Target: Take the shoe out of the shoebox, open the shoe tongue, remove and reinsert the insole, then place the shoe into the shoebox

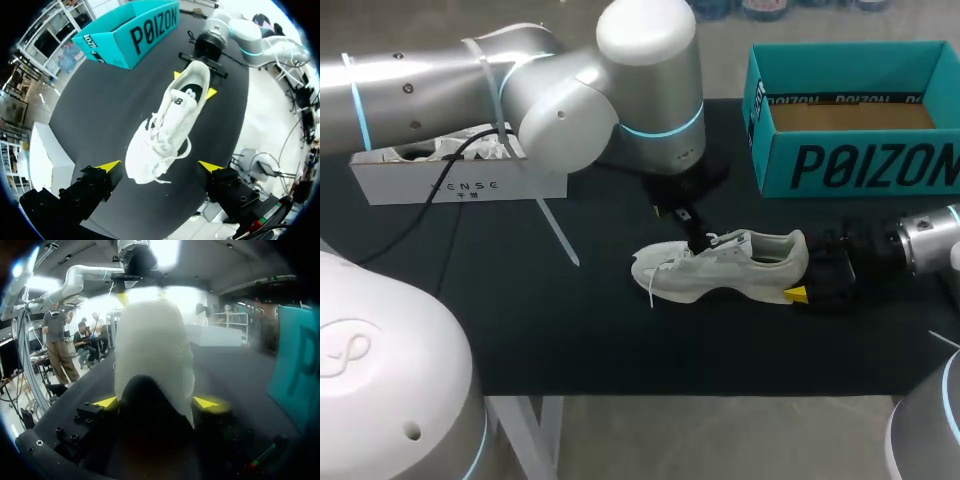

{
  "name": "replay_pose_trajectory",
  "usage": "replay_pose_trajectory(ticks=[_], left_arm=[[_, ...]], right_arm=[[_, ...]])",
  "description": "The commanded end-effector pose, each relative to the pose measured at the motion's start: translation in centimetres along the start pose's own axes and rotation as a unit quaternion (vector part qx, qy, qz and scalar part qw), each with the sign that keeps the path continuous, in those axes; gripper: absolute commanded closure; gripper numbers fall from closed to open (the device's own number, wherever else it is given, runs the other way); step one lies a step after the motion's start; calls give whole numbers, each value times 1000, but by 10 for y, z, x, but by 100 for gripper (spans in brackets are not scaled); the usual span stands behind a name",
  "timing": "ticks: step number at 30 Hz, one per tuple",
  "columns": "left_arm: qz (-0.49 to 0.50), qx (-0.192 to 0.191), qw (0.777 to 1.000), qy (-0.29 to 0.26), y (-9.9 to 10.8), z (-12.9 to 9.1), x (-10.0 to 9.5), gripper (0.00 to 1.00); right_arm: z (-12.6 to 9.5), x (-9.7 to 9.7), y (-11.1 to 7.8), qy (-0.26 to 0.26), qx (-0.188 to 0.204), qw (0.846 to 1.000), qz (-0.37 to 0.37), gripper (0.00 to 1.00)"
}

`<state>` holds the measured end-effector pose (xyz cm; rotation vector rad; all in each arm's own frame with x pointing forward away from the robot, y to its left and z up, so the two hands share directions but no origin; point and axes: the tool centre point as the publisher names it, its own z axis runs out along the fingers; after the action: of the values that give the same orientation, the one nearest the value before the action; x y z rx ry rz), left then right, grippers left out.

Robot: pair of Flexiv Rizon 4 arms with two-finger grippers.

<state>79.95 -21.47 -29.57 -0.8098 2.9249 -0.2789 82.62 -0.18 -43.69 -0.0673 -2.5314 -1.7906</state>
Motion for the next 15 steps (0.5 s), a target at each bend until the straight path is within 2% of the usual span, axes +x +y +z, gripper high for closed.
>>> replay_pose_trajectory(ticks=[1, 3, 4, 5, 6, 8, 9, 12, 15], left_arm=[[-144, -23, 989, -30, -7, -1, 9, 0], [-166, -15, 986, -17, -12, 1, 14, 0], [-195, -27, 980, -22, -16, 2, 20, 0], [-210, -23, 977, -16, -18, 2, 21, 0], [-222, -17, 975, 7, -21, 2, 26, 0], [-263, -32, 964, -7, -24, 5, 30, 0], [-270, -27, 962, 8, -26, 7, 35, 0], [-314, -38, 948, -14, -32, 14, 41, 0], [-339, -35, 940, -5, -37, 21, 46, 0]], right_arm=[[6, -1, -5, -1, 0, 1000, 0, 100], [6, -1, -5, -1, 0, 1000, 0, 100], [6, -1, -5, -1, 0, 1000, 0, 100], [6, -1, -5, -1, 0, 1000, 0, 100], [6, -1, -5, -1, 0, 1000, 0, 100], [6, -1, -5, -1, 0, 1000, 0, 100], [6, -1, -5, -1, 0, 1000, 0, 100], [6, -1, -5, -1, 0, 1000, 0, 100], [6, -1, -5, -1, 0, 1000, 0, 100]])
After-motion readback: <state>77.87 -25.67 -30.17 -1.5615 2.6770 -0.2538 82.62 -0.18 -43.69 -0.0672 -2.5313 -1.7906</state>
